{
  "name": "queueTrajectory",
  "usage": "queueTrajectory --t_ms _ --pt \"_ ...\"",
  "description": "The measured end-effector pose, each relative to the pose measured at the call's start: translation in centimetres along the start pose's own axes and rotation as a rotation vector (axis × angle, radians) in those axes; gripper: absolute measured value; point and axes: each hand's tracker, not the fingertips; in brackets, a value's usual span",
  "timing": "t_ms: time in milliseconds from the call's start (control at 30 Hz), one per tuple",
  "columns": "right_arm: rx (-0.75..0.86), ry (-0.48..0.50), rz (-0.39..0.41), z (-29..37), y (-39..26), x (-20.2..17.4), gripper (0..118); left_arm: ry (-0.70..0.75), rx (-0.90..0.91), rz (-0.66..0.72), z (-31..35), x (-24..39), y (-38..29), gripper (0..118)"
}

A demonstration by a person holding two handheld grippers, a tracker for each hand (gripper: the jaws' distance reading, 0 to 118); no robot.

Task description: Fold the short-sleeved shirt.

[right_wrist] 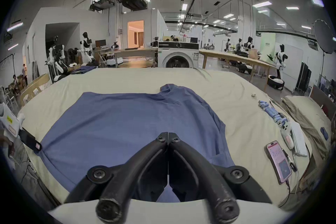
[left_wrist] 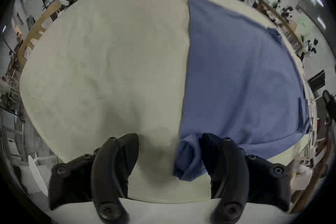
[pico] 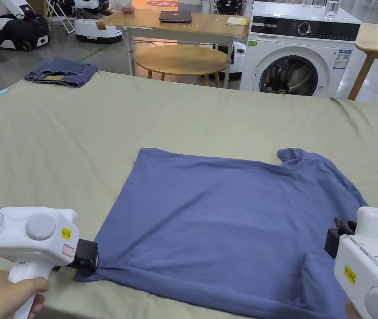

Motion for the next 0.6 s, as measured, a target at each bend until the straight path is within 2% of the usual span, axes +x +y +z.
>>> queueTrajectory --t_ms 100,167,267,400,433,533,600 --pt "-0.012 -0.007 0.008 0.1 -0.3 0.2 0 0.009 0.045 -0.023 0.5 0.9 -0.3 71" --pt "-0.023 -0.011 0.006 0.1 -0.6 0.3 0 0.042 0.026 -0.095 0.5 1.6 -0.4 71" --pt "-0.039 -0.009 0.002 0.0 -0.8 0.5 0 0.062 0.049 -0.186 0.6 2.9 -1.0 54" --pt "-0.058 -0.01 0.005 0.0 -1.1 0.9 0 0.035 0.056 -0.269 0.2 3.4 -1.3 10" --pt "-0.069 -0.013 0.007 -0.1 -1.1 1.1 0 0.029 0.052 -0.286 0.1 3.8 -1.6 4" --pt "-0.114 -0.016 0.005 0.0 -1.0 1.9 0 0.046 0.057 -0.337 -0.1 4.3 -2.1 1" --pt "-0.157 -0.013 0.013 0.1 -0.8 2.5 0 0.033 0.055 -0.319 0.1 3.8 -1.8 1"
